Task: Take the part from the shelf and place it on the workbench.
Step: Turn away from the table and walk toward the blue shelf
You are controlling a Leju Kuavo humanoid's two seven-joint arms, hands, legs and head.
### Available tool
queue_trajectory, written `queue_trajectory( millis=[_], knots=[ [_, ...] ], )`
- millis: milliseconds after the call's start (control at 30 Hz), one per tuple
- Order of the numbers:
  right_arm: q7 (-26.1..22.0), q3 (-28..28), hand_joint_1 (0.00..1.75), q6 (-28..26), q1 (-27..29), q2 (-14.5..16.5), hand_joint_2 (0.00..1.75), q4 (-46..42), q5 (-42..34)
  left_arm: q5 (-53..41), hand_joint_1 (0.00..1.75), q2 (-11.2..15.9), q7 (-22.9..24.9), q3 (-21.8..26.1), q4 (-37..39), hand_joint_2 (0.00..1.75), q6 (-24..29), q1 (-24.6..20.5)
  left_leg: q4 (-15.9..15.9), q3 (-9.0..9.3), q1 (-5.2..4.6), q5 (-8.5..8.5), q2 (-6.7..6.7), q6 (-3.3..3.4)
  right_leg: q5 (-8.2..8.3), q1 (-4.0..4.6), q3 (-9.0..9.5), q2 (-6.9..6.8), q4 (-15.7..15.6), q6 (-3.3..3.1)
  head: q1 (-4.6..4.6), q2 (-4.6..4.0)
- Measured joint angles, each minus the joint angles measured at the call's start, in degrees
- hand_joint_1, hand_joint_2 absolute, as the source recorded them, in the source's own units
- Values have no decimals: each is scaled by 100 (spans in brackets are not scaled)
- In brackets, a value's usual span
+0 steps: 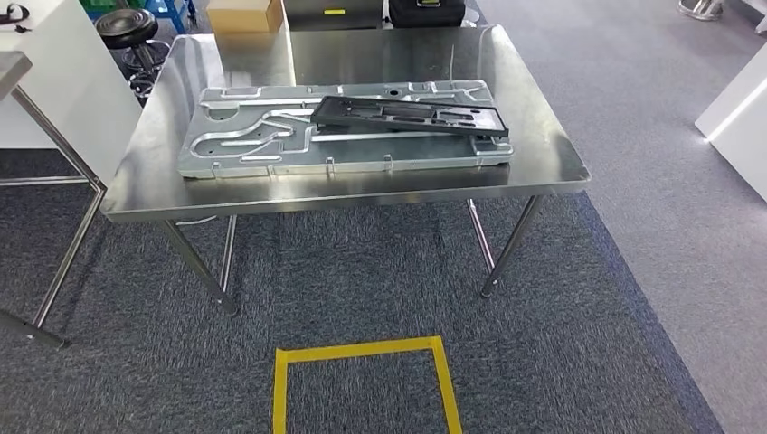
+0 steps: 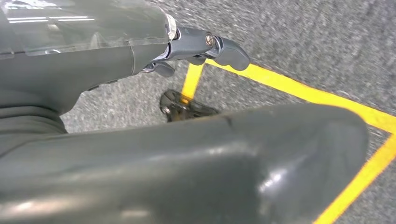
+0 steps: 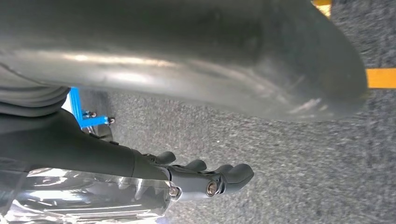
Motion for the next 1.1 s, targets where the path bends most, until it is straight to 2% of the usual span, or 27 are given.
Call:
queue_trajectory(
  millis=[33,67,100,133,167,200,267,333,367,400,433,500,533,567,600,633,667,733,767,833,867,900,933,1000,1033,1067,1100],
  knots=[
    [-5,4,0,-10,1,-1,0,0,6,-1,0,1,-3,-6,0,0,0,1,13,-83,-7,59,0,-1,-47,-2,-9,0,234,6,0,0],
    [-11,7,0,-17,0,-1,0,0,10,-1,0,1,-5,-14,0,0,0,1,34,-169,-11,113,0,-6,29,-3,62,0,309,3,0,0],
    [-20,9,0,-21,-1,-1,0,0,13,-1,0,2,-6,-23,0,0,0,1,59,-250,-15,162,-2,-15,197,-2,241,0,167,-11,0,0],
    [-37,12,0,-22,-4,-1,0,0,13,-1,0,2,-7,-32,0,0,1,0,86,-323,-17,206,-4,-26,361,3,506,1,-150,-36,0,0],
    [-65,13,0,-21,-11,-3,0,-1,12,-1,0,1,-8,-40,0,0,2,-1,112,-388,-25,245,-5,-44,434,20,814,2,-577,-75,0,0],
    [-115,14,0,-14,-19,-5,0,-2,4,-1,0,-1,-13,-46,0,0,6,-2,131,-436,-31,285,-5,-69,436,34,1088,1,-995,-110,0,0],
    [-271,15,0,47,-33,-9,0,-4,-21,-1,0,-1,-25,-51,0,0,31,-7,142,-489,-27,369,4,-134,341,76,1340,1,-1469,-168,0,0],
    [-457,15,0,164,-33,-8,0,-2,-41,-1,0,3,-33,-52,2,0,80,-5,143,-520,-11,433,6,-205,411,75,1304,-9,-1553,-216,0,0],
    [-541,15,0,242,-37,-8,0,-1,-46,-2,0,5,-33,-52,3,0,100,-2,193,-552,-3,362,-4,-240,475,63,1264,-19,-1573,-249,0,0],
    [-634,15,0,357,-43,-8,0,1,-51,-2,0,8,-33,-52,5,0,112,1,335,-605,4,181,-16,-272,545,47,1210,-30,-1594,-281,-1,0],
    [-736,15,0,496,-49,-10,0,2,-58,-2,0,11,-33,-52,7,0,118,3,582,-678,19,-92,-26,-300,610,37,1146,-41,-1600,-303,-1,0],
    [-994,16,0,830,-54,-19,0,2,-116,0,0,13,-33,-52,7,0,127,5,1286,-834,46,-629,-32,-359,726,38,985,-44,-1580,-322,-1,0],
    [-1144,13,0,984,-54,-22,0,2,-172,-1,0,13,-35,-52,7,0,135,7,1575,-859,60,-727,-32,-385,782,37,893,-46,-1557,-314,0,0],
    [-1293,4,0,1122,-54,-24,0,2,-241,-1,0,13,-39,-52,7,0,145,6,1713,-812,75,-684,-32,-406,836,33,792,-47,-1524,-300,-1,0],
    [-1427,-9,0,1244,-55,-25,0,2,-310,-1,0,13,-45,-52,7,0,152,3,1652,-674,90,-538,-32,-421,884,26,690,-48,-1480,-281,-1,0],
    [-1530,-27,0,1348,-57,-26,0,2,-363,-1,0,13,-52,-53,7,0,156,-1,1402,-447,106,-372,-32,-431,924,18,590,-48,-1429,-258,-2,0],
    [-1593,-44,0,1429,-62,-28,0,2,-396,-1,0,13,-57,-54,7,0,157,-11,1013,-158,119,-298,-34,-435,958,15,501,-47,-1369,-229,-2,0],
    [-1645,-71,0,1525,-70,-41,0,2,-416,-1,0,13,-63,-55,7,0,154,-33,297,300,105,-364,-49,-385,1018,22,373,-48,-1261,-158,-1,0],
    [-1657,-82,0,1551,-72,-50,0,2,-419,-1,0,13,-66,-55,7,0,152,-43,112,392,91,-432,-56,-338,1055,29,341,-49,-1233,-120,-1,0],
    [-1675,-100,0,1582,-65,-67,0,3,-427,-1,0,13,-68,-55,7,0,150,-49,63,350,72,-400,-50,-216,1125,18,315,-48,-1230,-40,0,0],
    [-1678,-105,0,1591,-62,-78,0,3,-430,-1,0,13,-68,-55,8,0,149,-54,62,304,71,-348,-38,-154,1067,5,286,-42,-1192,-5,-1,0],
    [-1680,-108,0,1595,-56,-87,0,4,-431,-1,0,13,-67,-55,8,0,149,-57,55,246,73,-287,-24,-98,905,-8,236,-36,-1076,26,-1,0],
    [-1681,-110,0,1596,-51,-96,0,6,-432,-1,0,13,-67,-55,9,0,149,-59,49,173,75,-221,-12,-53,642,-17,154,-29,-844,50,-1,0],
    [-1682,-110,0,1594,-49,-99,0,9,-433,3,0,13,-67,-55,9,0,149,-56,56,1,57,-91,-5,-14,72,-18,-37,-22,-131,79,0,0],
    [-1682,-110,0,1594,-49,-102,0,10,-434,4,0,13,-67,-55,9,0,149,-54,64,-88,46,-25,-4,-8,-67,-16,-88,-19,192,85,0,0],
    [-1682,-111,0,1593,-50,-105,0,11,-435,6,0,13,-67,-55,9,0,149,-52,75,-175,34,38,-10,-9,-69,-13,-64,-17,370,80,0,0],
    [-1683,-111,0,1594,-52,-109,0,11,-435,6,0,13,-67,-55,9,0,149,-51,85,-256,22,97,-24,-16,46,-6,60,-9,352,60,0,0]
  ],
)
